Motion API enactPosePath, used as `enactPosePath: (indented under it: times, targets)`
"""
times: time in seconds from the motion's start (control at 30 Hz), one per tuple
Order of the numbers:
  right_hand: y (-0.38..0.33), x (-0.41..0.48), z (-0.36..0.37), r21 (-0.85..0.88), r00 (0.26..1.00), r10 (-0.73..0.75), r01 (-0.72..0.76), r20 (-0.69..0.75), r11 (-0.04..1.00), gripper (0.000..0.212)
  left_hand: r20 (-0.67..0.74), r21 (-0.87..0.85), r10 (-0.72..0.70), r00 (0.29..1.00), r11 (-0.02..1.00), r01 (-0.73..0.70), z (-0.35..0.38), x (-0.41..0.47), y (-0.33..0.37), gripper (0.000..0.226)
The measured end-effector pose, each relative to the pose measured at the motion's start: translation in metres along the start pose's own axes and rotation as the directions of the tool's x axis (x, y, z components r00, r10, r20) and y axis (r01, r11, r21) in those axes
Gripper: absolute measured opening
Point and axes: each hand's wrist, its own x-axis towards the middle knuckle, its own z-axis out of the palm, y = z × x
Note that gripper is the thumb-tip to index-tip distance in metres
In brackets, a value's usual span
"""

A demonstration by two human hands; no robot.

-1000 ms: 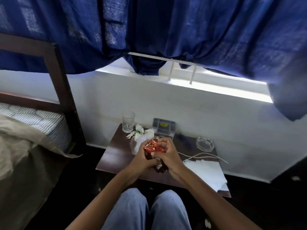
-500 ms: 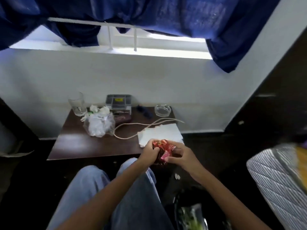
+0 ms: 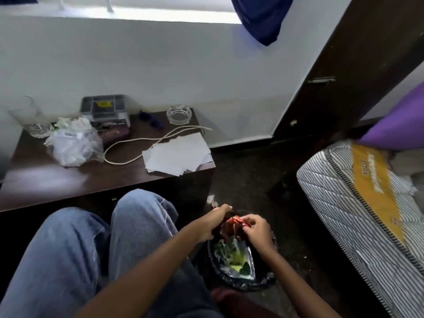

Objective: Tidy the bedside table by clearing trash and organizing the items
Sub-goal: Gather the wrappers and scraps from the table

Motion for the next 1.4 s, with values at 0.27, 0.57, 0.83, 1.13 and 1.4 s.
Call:
enactPosePath:
  times: [0.27,0.57,0.83,1.13,1.4]
  targets:
    - [0.063,0.003,0.024,-0.544,0.977,0.185,-0.101,0.102,0.833,0.037,-0.053,-0.009,-0.029,0.998,1.0,0.029,-0.018,0.018,0.002,0.016]
    - [0.066,0.013,0.034,-0.547,0.902,0.312,-0.107,0.297,0.83,0.047,-0.086,-0.01,0.017,0.996,1.0,-0.018,-0.03,0.012,0.011,0.018]
    - [-0.019,0.043,0.026,-0.145,0.944,0.15,-0.111,0.295,0.983,0.023,-0.182,-0.045,0.124,0.976,0.99,-0.134,-0.059,0.0,0.038,0.025]
    - [-0.191,0.063,0.067,0.094,0.915,-0.188,0.165,0.356,0.982,0.026,-0.439,-0.119,0.339,0.832,0.896,-0.428,-0.139,-0.032,0.063,0.025]
    - [-0.309,0.065,0.154,0.086,0.799,-0.392,0.399,0.457,0.913,0.036,-0.701,-0.148,0.387,0.599,0.742,-0.654,-0.247,-0.07,0.053,0.028]
